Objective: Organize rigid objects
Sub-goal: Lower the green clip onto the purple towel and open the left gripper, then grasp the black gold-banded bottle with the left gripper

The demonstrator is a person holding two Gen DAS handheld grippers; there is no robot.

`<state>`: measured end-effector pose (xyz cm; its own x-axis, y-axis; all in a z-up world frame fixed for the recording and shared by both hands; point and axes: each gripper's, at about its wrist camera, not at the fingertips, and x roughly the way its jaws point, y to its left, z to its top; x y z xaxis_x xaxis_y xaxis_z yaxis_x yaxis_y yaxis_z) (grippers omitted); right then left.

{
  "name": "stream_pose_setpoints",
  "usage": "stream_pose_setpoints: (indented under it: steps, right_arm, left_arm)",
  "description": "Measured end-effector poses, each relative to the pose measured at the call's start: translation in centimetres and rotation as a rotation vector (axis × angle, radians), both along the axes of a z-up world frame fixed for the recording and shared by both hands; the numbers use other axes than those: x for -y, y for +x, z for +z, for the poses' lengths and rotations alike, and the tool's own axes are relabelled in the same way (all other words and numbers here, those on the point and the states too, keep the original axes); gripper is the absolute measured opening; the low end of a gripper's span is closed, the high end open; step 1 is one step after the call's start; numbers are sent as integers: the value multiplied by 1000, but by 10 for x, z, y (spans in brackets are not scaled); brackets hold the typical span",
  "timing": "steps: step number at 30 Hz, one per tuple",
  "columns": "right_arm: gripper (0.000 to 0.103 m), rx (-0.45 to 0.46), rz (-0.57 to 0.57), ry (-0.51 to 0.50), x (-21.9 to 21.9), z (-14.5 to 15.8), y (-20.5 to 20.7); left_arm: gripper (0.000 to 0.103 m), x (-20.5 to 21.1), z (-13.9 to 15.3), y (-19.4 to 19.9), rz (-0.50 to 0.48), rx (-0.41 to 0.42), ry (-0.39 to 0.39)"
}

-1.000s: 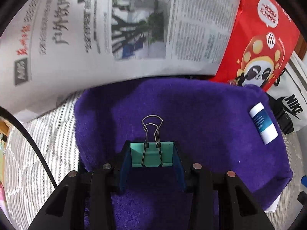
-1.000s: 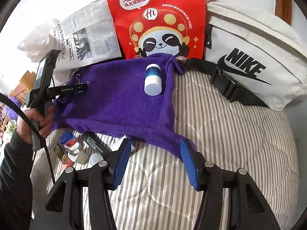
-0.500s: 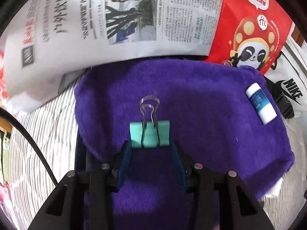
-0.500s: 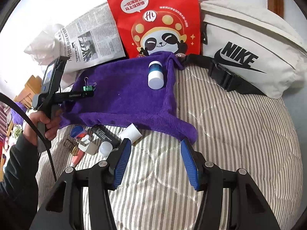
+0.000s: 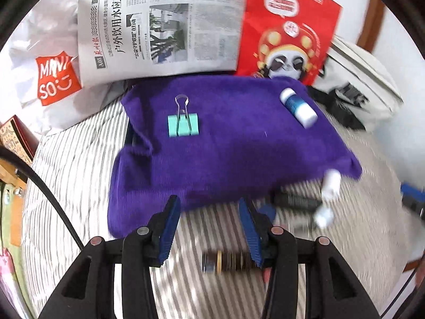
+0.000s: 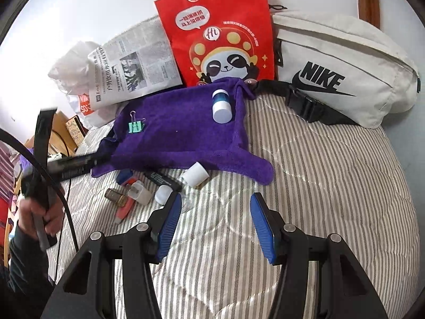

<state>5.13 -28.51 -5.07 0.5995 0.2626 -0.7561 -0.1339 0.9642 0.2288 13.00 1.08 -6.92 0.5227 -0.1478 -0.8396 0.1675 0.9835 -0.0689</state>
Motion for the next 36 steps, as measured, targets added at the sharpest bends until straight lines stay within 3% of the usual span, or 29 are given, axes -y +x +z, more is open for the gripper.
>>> stream_pose_setpoints:
  steps: [3, 5, 9, 19, 30, 31, 34, 36]
  right_arm:
    - [54, 9, 2, -3, 0, 3, -8]
    - [54, 11, -1, -9, 1, 4, -14]
    - [54, 12, -16, -24, 6, 4, -24]
    - [54, -15, -35, -41, 8, -5, -26]
    - [54, -48, 6, -85, -9, -15, -17]
    - [54, -54, 8, -85, -10, -17, -16]
    - [54, -68, 16, -87, -13, -21, -14]
    - [54, -75, 22, -90, -16, -23, -12]
  left_arm:
    - [52, 3, -7, -19, -44, 16, 20]
    - [60, -1, -12, -27, -72, 37, -9]
    - [64, -4, -17, -46, -117, 76, -7]
    - [65, 17, -40, -56, -276, 65, 138]
    - [65, 26, -43, -25, -344, 55, 109]
    - [64, 27, -43, -24, -344, 53, 105]
    - [41, 25, -44, -24, -345, 39, 53]
    - [35, 25, -43, -29, -330, 42, 51]
